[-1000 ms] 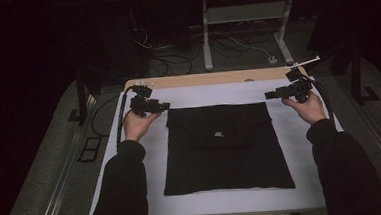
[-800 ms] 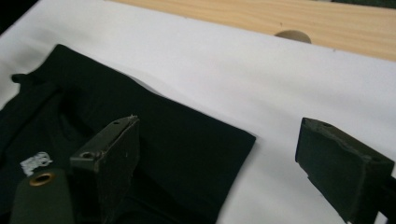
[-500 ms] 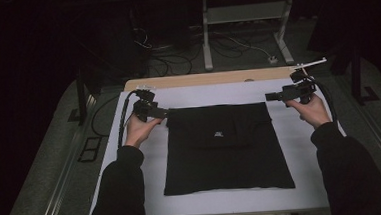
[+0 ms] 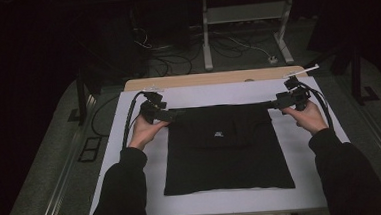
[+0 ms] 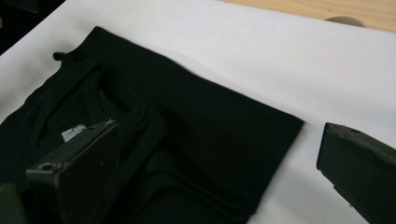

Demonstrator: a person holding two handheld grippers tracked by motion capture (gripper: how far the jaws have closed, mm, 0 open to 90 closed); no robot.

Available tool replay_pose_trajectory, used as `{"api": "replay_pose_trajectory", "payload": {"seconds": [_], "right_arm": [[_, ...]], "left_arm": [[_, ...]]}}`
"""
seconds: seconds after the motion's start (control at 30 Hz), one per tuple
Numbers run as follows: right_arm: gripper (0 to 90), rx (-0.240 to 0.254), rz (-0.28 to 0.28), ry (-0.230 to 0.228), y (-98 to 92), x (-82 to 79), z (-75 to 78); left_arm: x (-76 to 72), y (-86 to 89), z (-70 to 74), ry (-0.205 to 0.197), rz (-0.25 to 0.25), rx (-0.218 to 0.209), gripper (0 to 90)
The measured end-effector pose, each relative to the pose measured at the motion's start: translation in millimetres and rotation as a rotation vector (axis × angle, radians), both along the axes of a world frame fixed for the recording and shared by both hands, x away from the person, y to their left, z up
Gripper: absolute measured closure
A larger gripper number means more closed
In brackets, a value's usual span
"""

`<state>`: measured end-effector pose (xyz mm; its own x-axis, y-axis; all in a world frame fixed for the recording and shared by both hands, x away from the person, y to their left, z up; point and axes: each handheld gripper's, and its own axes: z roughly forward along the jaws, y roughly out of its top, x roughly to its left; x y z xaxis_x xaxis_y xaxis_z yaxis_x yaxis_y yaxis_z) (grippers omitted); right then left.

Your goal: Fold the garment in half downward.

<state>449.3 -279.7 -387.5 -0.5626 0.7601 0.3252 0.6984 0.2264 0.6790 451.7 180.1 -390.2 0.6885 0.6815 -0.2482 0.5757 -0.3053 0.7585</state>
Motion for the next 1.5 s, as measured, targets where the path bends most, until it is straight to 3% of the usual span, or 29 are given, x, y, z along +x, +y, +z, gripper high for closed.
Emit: {"api": "replay_pose_trajectory", "payload": {"seconds": [0.2, 0.53, 0.93, 1.23, 1.5], "right_arm": [[0.0, -0.011, 0.039, -0.004, 11.7, -2.9, 0.1], [0.0, -0.013, 0.064, -0.003, 20.1, -6.3, 0.4], [0.0, -0.024, 0.139, 0.005, 43.7, -10.8, -5.5], [0.0, -0.022, 0.165, 0.016, 54.3, -10.8, -10.7], [3.7, -0.010, 0.154, 0.035, 58.6, -4.6, -14.5]], "left_arm": [[0.9, -6.4, -7.6, 0.036, -0.030, -0.005, 0.0], [-3.0, -16.5, -11.6, 0.050, -0.067, -0.018, 0.0], [-3.8, -30.2, -18.5, 0.073, -0.108, -0.038, 0.0], [-0.2, -29.9, -22.1, 0.102, -0.093, -0.045, 0.0], [6.0, -26.3, -26.7, 0.127, -0.068, -0.062, 5.9]]}}
